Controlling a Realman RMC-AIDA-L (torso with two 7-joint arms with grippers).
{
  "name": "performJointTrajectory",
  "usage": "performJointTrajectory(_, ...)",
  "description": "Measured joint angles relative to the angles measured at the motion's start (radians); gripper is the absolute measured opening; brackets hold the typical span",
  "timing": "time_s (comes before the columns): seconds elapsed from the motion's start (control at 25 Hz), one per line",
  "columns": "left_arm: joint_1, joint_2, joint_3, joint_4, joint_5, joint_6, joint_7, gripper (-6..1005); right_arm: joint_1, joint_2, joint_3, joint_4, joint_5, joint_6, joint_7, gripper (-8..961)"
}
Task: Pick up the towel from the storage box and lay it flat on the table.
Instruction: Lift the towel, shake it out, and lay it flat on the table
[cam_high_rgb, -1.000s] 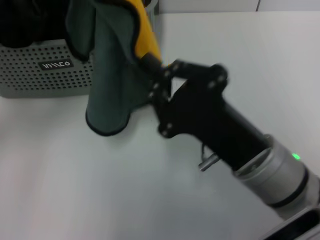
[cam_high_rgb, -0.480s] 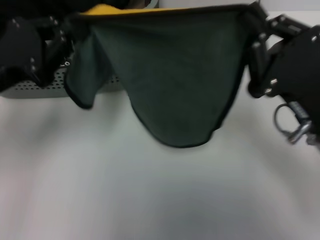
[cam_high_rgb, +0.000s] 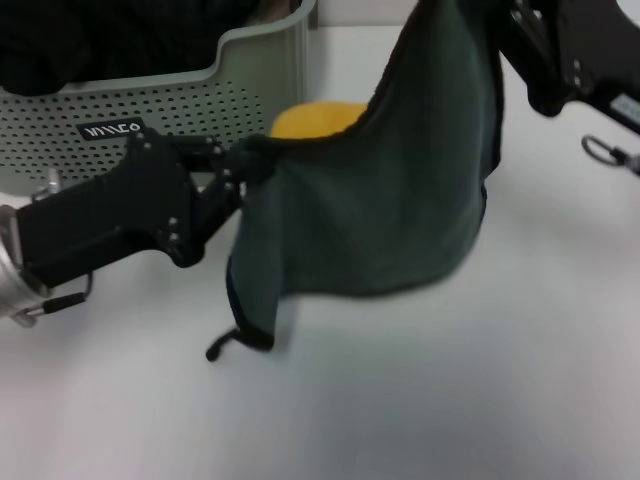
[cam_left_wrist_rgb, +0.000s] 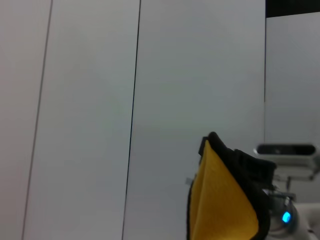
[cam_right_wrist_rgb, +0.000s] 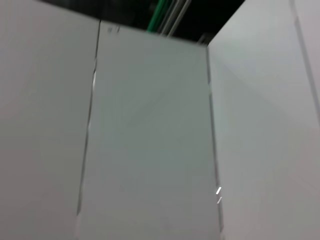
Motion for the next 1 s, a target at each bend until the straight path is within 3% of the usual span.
performJointTrajectory(0.16, -0.028, 0.001, 0.014, -0.064, 0.000, -0.001, 0.034, 96, 0.064, 0.002, 0.268, -0.035, -0.320, -0.002, 0.226, 5)
performJointTrajectory(0.32, -0.048, 0.001, 0.031, -0.108, 0.001, -0.002, 0.062, 97, 0.075, 0.007, 0.337, -0.057, -0.389, -0.002, 0.272, 6)
performJointTrajectory(0.4, -0.053, 0.002, 0.045, -0.116, 0.002, -0.002, 0.072, 98, 0.083, 0.013, 0.424, -0.123, -0.467, 0.007, 0.330, 6)
performJointTrajectory(0.84, -0.073, -0.002, 0.059, -0.137, -0.037, -0.011, 0.080, 131, 0.175, 0.006, 0.552, -0.216, -0.632, 0.028, 0.490, 6)
performJointTrajectory(1.0, -0.088, -0.003, 0.059, -0.153, -0.038, -0.018, 0.079, 262, 0.179, 0.004, 0.559, -0.252, -0.647, 0.056, 0.511, 6)
